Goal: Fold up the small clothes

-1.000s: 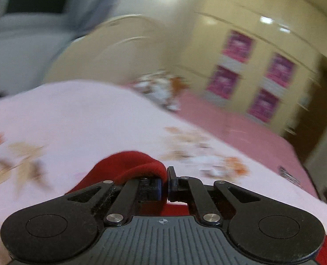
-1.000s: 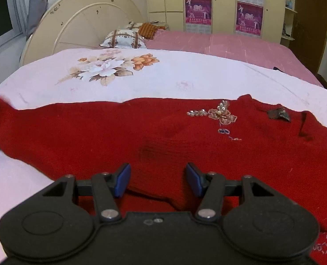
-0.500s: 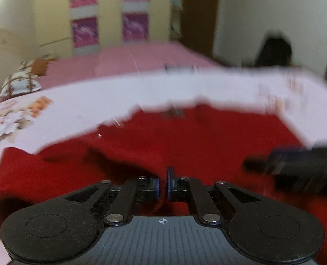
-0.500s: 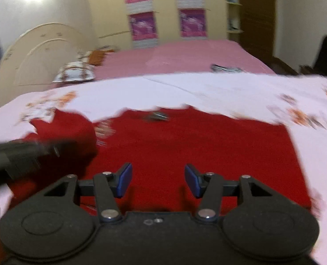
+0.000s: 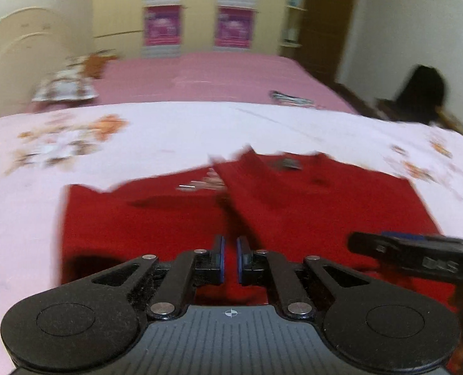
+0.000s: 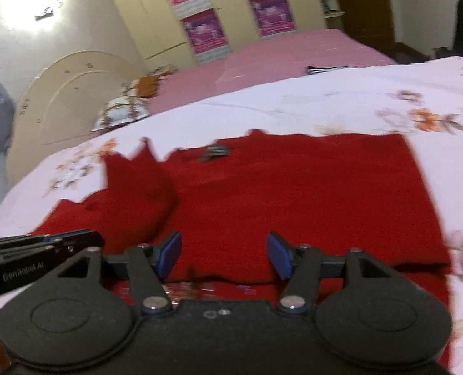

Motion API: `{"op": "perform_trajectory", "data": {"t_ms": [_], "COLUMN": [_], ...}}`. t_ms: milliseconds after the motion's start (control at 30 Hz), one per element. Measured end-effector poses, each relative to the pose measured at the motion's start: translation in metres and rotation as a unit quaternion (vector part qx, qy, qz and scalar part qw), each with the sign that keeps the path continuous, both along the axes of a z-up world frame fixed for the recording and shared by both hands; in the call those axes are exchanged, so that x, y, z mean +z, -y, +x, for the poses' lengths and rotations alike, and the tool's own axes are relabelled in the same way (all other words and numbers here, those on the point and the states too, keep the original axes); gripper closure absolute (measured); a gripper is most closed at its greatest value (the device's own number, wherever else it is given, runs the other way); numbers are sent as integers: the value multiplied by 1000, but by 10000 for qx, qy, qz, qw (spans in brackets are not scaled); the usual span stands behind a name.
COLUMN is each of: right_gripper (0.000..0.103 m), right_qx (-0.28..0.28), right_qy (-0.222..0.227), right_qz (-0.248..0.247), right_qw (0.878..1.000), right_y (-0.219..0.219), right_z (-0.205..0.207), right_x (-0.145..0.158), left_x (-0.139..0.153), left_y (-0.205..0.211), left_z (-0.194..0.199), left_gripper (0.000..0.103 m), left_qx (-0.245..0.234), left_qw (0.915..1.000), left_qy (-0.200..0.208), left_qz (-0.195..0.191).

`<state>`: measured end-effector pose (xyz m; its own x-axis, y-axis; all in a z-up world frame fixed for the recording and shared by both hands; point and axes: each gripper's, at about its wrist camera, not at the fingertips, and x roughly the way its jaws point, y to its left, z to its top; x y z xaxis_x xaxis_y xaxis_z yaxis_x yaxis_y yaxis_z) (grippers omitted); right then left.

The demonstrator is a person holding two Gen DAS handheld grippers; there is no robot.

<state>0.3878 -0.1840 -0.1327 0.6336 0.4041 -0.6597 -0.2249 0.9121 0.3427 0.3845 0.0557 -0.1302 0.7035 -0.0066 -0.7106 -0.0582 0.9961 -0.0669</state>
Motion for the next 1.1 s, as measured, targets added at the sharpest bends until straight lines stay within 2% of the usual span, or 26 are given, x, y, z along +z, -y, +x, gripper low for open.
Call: {"op": "perform_trajectory", "data": {"t_ms": [133,167,233,367,433,467,533,567,600,667,767,833,900,1000,1067,1100], "right_gripper": [35,35,35,31,28,33,57,77,84,91,92,92,78,67,67,72], "right_qx": [206,234,372,640,726,734,589,479,377,127,-359,-417,-412,-541,-685,-737], "right_qy": [-97,-101,-114,73,126,174,348,320,214,120,61,-207,-428,-467,-468,-495], "right_qz": [231,190,102,-353,-819,-1205,-1716,-1689,-1482,-1170,-894,-688,-511,-87,85,107], "right_qw": [9995,9995,9992,9973,9939,9898,9828,9839,9880,9930,9953,9965,9969,9974,9965,9960], "right_y": [-23,-30,-48,-92,-114,-126,-133,-128,-117,-96,-62,-47,-39,-31,-27,-28], "right_z": [9,11,16,16,16,16,15,17,19,20,17,19,21,24,28,31], "right_x": [-1,-1,-2,-4,-9,-14,-19,-18,-15,-8,-2,-9,-16,-15,-16,-17], "left_x": [7,4,-8,-37,-45,-46,-48,-48,-49,-48,-47,-45,-46,-47,-48,-48], "left_y": [-41,-47,-63,-75,-76,-76,-76,-75,-73,-73,-68,-64,-60,-59,-60,-61], "left_z": [-6,-4,3,19,19,19,19,19,21,20,15,15,14,14,14,14], "left_gripper": [97,97,97,97,97,97,97,97,97,97,97,97,97,97,97,97], "left_qx": [572,692,921,1075,1118,1122,1104,1090,1081,1059,1019,994,958,923,915,917], "left_qw": [9980,9971,9954,9929,9920,9920,9923,9925,9927,9930,9936,9938,9939,9942,9944,9944], "left_qy": [186,133,-46,-502,-577,-566,-541,-538,-528,-518,-478,-455,-434,-404,-393,-394], "left_qz": [178,300,266,-41,-140,-142,-123,-97,-48,-18,58,183,319,364,345,335]}}
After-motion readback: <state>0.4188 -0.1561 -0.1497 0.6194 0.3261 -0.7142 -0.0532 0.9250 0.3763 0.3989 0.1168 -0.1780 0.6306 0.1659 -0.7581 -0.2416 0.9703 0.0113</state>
